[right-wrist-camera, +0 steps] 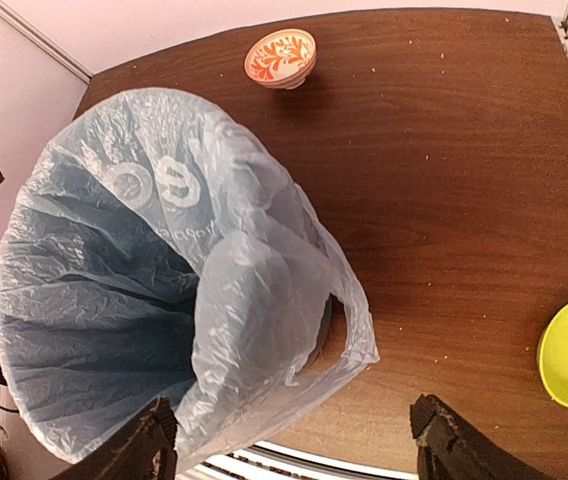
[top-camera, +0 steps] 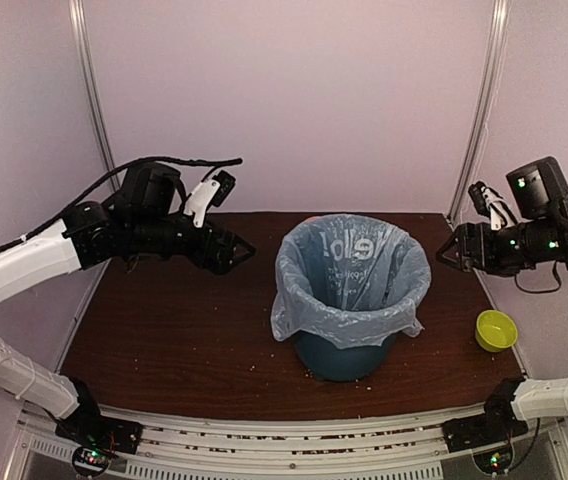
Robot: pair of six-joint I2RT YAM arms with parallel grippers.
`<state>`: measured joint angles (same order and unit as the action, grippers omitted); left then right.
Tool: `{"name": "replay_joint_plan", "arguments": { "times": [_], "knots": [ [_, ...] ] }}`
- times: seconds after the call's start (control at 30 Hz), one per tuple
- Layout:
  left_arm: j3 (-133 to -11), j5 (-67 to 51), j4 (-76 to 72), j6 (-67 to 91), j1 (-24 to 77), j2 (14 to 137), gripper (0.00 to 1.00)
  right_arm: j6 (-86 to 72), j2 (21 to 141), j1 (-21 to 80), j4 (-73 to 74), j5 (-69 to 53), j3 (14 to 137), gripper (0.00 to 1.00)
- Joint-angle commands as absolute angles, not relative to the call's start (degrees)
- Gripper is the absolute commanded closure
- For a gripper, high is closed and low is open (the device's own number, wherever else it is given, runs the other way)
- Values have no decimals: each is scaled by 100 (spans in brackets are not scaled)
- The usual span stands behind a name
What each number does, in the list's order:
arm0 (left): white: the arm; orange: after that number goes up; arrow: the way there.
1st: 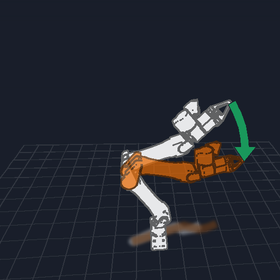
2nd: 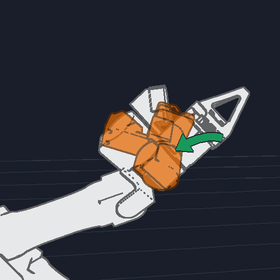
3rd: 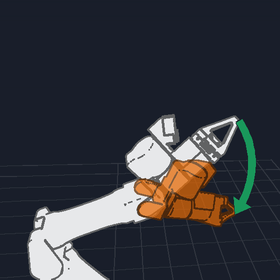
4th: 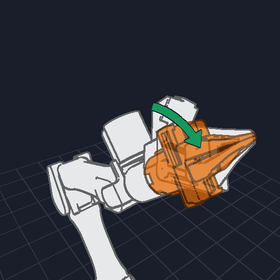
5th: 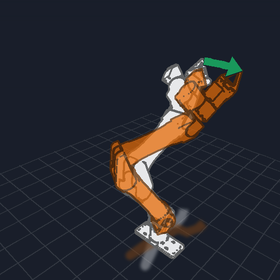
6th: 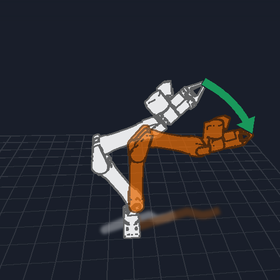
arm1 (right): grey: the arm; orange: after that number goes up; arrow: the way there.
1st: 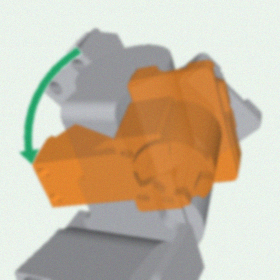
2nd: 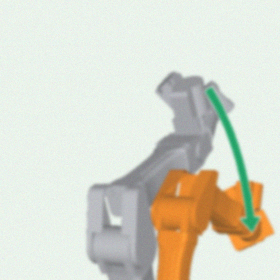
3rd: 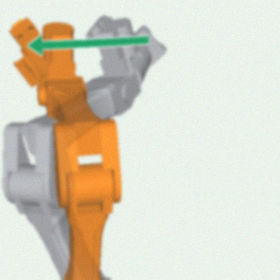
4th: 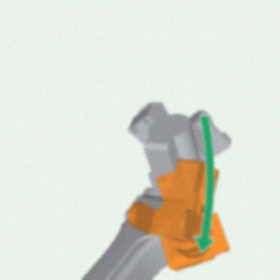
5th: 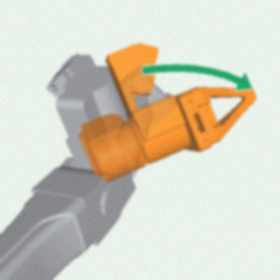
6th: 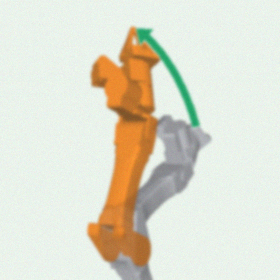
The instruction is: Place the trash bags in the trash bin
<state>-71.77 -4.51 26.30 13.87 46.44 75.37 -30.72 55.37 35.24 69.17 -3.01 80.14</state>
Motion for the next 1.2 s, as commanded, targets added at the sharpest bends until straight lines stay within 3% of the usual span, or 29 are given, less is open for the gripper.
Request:
{"name": "replay_joint_plan", "arguments": {
  "times": [0.0, 0.37, 0.67, 0.87, 1.17],
  "knots": [
    [-6970, -681, 2539, 1285, 4608, 7327, 5, -3588, 5036, 3498, 6812, -868, 7289, 18],
    [-6623, -1385, 2210, 1669, 4608, 7092, 10, -3499, 4386, 3498, 6314, -1603, 5969, 26],
    [-6605, -1203, 2247, 1816, 4606, 6720, 10, -3091, 4531, 3506, 4154, -2715, 4679, 27],
    [-6656, -941, 2612, 1713, 4606, 6414, 10, -3186, 5452, 3590, 2294, -2937, 4354, 28],
    [-6425, -409, 2952, 1830, 4605, 5929, 9, -2777, 8127, 3765, 1113, -2473, 6019, 28]
  ]
}}
